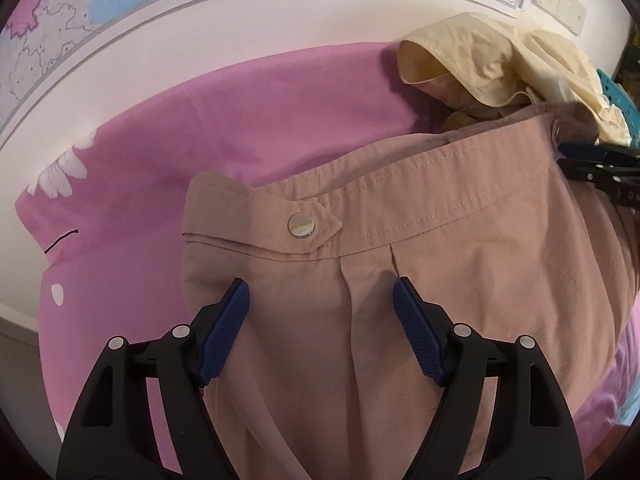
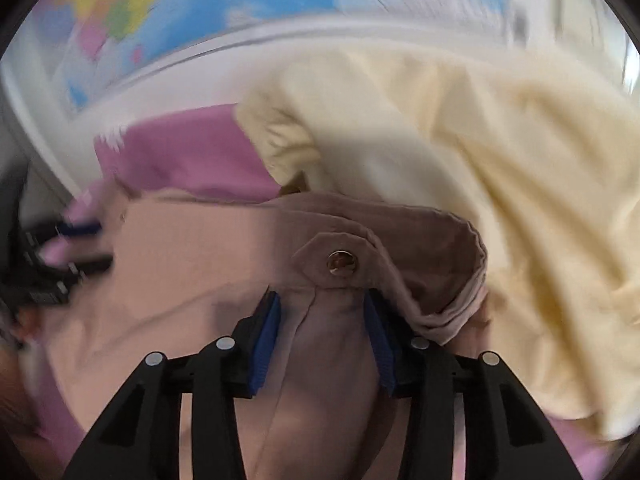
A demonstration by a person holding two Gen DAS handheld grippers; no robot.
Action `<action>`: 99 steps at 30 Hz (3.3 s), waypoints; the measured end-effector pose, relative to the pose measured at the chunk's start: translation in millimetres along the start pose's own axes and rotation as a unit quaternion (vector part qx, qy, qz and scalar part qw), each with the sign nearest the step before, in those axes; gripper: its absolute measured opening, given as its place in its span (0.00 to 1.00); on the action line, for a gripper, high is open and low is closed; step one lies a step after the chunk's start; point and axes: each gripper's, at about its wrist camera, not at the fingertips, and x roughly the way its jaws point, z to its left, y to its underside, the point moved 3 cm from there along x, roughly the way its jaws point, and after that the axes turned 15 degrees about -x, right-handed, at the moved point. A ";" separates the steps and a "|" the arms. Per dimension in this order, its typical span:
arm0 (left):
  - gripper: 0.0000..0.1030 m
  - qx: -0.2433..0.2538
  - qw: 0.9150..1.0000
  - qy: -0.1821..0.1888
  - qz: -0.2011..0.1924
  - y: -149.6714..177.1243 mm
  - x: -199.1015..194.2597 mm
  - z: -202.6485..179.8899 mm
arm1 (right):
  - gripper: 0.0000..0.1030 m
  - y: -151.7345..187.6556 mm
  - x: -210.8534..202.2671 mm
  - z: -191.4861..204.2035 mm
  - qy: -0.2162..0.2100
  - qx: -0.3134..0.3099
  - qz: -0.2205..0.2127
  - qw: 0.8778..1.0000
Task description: Fold large clothes
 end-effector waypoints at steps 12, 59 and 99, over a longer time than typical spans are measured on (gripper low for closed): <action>0.73 -0.031 0.999 -0.003 0.007 -10.0 8.9 13.6 | 0.32 27.1 -3.2 -41.4 -0.103 0.135 -0.011 0.985; 0.95 -0.314 0.925 0.213 0.004 128.5 -37.6 62.3 | 0.96 156.1 -40.1 43.2 -0.047 0.360 -0.169 0.916; 0.27 -0.304 0.928 0.216 0.005 95.2 -25.2 55.2 | 0.17 124.6 -26.8 45.9 -0.150 0.291 -0.197 0.924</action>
